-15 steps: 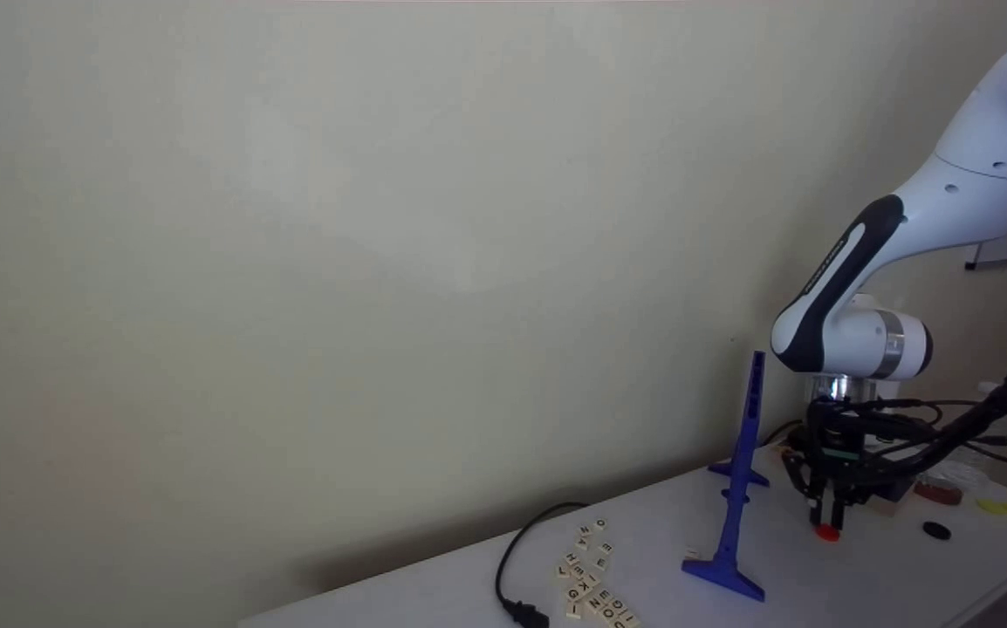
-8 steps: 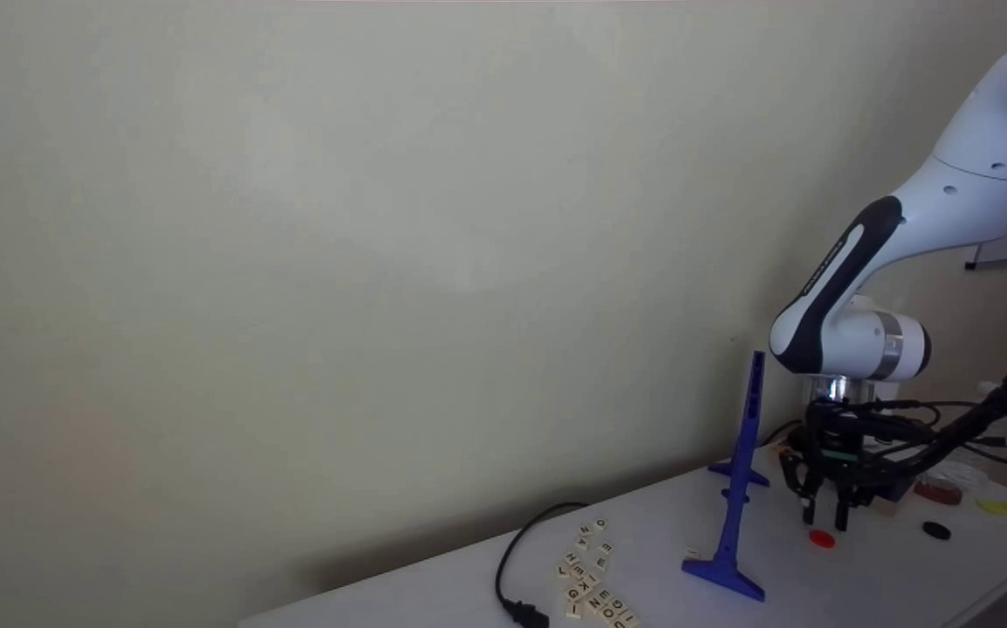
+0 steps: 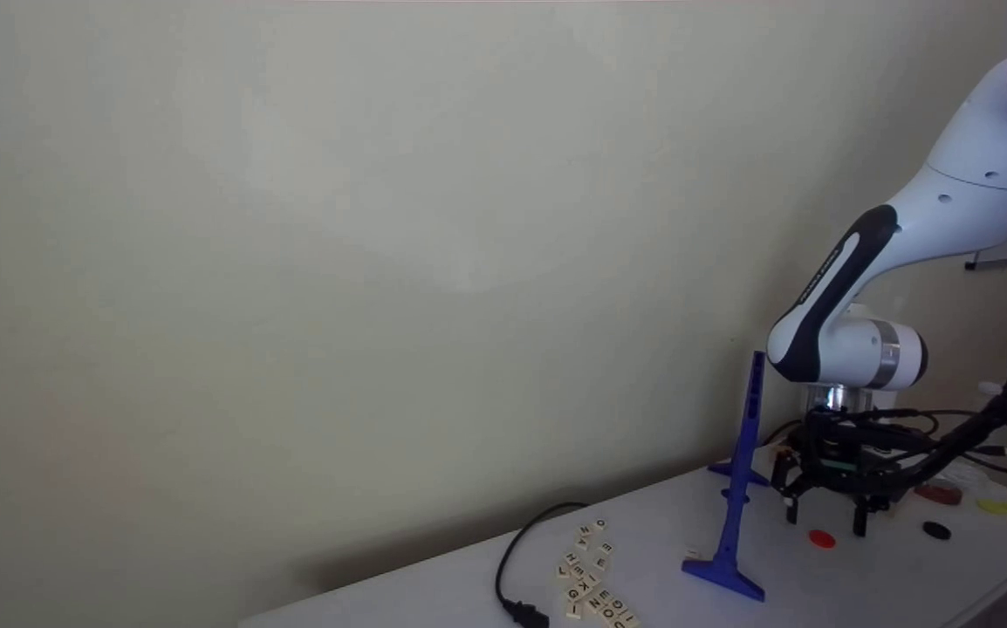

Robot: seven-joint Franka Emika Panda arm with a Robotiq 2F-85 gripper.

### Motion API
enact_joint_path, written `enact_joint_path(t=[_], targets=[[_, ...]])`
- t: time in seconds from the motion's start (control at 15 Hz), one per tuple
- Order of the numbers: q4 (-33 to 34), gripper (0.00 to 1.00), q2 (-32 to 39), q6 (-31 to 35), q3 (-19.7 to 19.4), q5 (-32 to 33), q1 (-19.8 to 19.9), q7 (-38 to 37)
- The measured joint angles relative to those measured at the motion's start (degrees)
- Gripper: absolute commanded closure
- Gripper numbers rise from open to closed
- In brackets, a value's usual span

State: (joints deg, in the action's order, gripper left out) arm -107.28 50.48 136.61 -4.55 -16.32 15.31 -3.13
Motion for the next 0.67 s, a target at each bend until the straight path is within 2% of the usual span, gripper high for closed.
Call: enact_joint_path(t=[0.47, 0.53, 0.6, 0.67], targets=[[0.0, 0.0, 0.09, -1.5, 0.08, 0.0, -0.46, 0.01], [0.0, 0.04, 0.1, -1.97, 0.1, 0.0, -0.54, 0.01], [0.0, 0.12, 0.11, -2.36, 0.11, 0.0, -0.62, 0.01], [0.0, 0.28, 0.12, -2.58, 0.11, 0.0, -0.69, 0.01]])
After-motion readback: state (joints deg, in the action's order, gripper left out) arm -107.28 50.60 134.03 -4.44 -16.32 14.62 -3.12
